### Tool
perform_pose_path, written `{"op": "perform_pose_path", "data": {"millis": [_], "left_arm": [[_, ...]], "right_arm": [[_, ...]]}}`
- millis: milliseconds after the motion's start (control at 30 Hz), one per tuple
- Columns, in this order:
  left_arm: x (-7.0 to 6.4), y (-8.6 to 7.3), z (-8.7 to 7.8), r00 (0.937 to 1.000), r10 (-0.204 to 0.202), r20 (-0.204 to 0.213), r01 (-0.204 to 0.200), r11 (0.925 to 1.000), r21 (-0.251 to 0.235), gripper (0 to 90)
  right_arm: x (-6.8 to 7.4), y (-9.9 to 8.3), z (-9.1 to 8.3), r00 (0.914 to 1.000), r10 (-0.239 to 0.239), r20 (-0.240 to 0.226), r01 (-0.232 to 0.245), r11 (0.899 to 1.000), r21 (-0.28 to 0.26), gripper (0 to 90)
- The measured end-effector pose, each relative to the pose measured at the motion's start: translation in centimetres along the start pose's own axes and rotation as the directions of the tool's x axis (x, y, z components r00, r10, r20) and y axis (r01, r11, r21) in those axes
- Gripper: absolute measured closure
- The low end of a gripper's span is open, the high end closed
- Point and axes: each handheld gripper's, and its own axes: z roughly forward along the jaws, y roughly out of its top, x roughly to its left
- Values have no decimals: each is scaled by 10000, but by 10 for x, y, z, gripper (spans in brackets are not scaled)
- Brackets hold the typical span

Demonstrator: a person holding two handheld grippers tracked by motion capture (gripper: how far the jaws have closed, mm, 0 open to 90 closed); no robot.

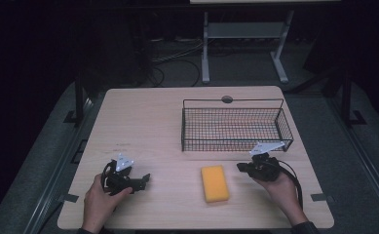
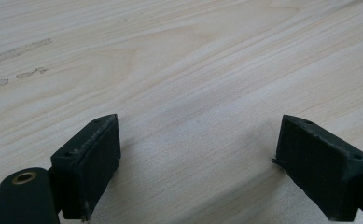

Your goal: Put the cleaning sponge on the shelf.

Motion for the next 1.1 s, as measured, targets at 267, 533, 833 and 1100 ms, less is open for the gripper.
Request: {"op": "perform_pose_path", "data": {"millis": [267,533,833,1100], "left_arm": [[0,0,0,10000,14,-6,-14,10000,12,128],[0,0,0,10000,14,-6,-14,10000,15,128],[0,0,0,10000,12,-5,-12,10000,13,128],[0,0,0,10000,13,-6,-13,10000,15,128]], "right_arm": [[3,7,9,9999,-139,-91,140,9999,74,898],[7,13,19,9992,-288,-262,292,9994,174,898],[10,18,31,9983,-400,-424,413,9987,308,898],[11,21,38,9979,-400,-513,420,9983,398,898]]}}
